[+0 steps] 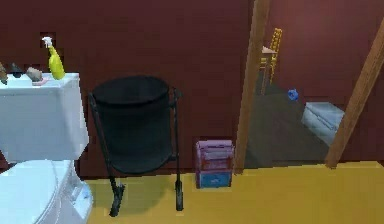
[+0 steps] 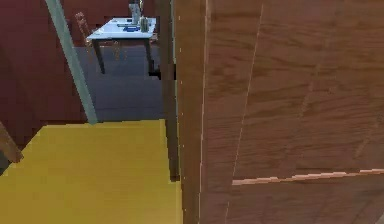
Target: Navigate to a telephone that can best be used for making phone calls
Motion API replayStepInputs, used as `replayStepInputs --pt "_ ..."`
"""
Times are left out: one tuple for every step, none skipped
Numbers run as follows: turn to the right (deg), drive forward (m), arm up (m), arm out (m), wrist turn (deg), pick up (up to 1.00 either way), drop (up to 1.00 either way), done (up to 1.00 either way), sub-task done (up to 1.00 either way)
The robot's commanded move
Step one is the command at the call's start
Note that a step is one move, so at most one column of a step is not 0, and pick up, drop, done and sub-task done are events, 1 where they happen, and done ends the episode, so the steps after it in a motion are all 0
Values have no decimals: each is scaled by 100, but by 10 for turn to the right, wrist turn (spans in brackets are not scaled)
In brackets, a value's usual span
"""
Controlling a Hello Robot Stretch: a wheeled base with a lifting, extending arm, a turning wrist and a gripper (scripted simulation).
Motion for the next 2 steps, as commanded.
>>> replayStepInputs --pt "330 0 0 0 0 0 0 0 0" --pt "0 100 0 0 0 0 0 0 0"
